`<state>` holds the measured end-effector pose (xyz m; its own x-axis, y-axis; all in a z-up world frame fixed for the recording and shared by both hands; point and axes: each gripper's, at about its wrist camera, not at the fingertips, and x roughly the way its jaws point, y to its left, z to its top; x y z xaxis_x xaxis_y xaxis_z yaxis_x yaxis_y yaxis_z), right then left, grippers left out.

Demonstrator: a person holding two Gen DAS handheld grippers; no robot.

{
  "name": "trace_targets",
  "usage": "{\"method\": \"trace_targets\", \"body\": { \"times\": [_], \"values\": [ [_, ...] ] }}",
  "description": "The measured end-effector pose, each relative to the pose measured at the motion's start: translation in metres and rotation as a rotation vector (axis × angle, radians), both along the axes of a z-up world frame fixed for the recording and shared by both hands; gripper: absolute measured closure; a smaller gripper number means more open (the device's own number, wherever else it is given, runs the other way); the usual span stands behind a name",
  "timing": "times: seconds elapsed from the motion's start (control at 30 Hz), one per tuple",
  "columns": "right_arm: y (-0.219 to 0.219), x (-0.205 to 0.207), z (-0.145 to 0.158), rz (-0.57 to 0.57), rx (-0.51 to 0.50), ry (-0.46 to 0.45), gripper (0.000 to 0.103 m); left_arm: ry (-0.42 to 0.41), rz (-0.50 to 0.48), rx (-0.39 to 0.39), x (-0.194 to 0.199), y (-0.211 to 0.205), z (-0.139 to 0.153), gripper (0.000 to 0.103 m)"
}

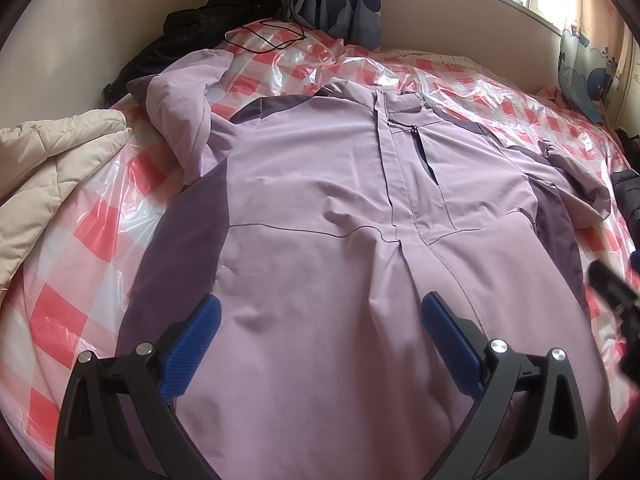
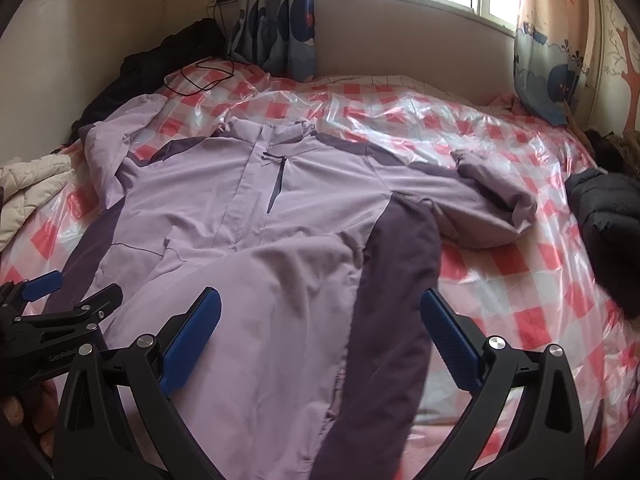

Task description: Fold large clothes

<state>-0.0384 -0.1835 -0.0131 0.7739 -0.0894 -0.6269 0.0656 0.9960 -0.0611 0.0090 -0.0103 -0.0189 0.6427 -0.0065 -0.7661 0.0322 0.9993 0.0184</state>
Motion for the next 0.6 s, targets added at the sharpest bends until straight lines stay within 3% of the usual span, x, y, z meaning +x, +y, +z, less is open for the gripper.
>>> {"method": "trace_targets", "body": {
  "times": [0.17, 0.33, 0.43, 0.5, 0.6],
  "values": [
    [-0.086, 0.034, 0.046, -0.118, 0.008, -0.043, 0.007, 0.003, 0.018, -0.008, 0.005, 0.008, -0.001, 0.007],
    [-0.176, 0.127, 0.064, -0.233, -0.124, 0.076, 0.007, 0.02, 0.029, -0.007, 0.013, 0.015, -0.007, 0.007],
    [-0.201, 0.192, 0.041, -0.222, -0.218, 0.234, 0.007, 0.022, 0.028, 0.006, 0.014, 0.013, -0.01, 0.007],
    [-0.21, 0.233, 0.01, -0.221, -0.24, 0.341, 0.007, 0.018, 0.033, 0.01, 0.014, 0.014, -0.01, 0.007],
    [-0.218, 0.269, -0.028, -0.253, -0.329, 0.439, 0.007, 0.014, 0.043, 0.021, 0.016, 0.015, -0.011, 0.007]
  ]
}}
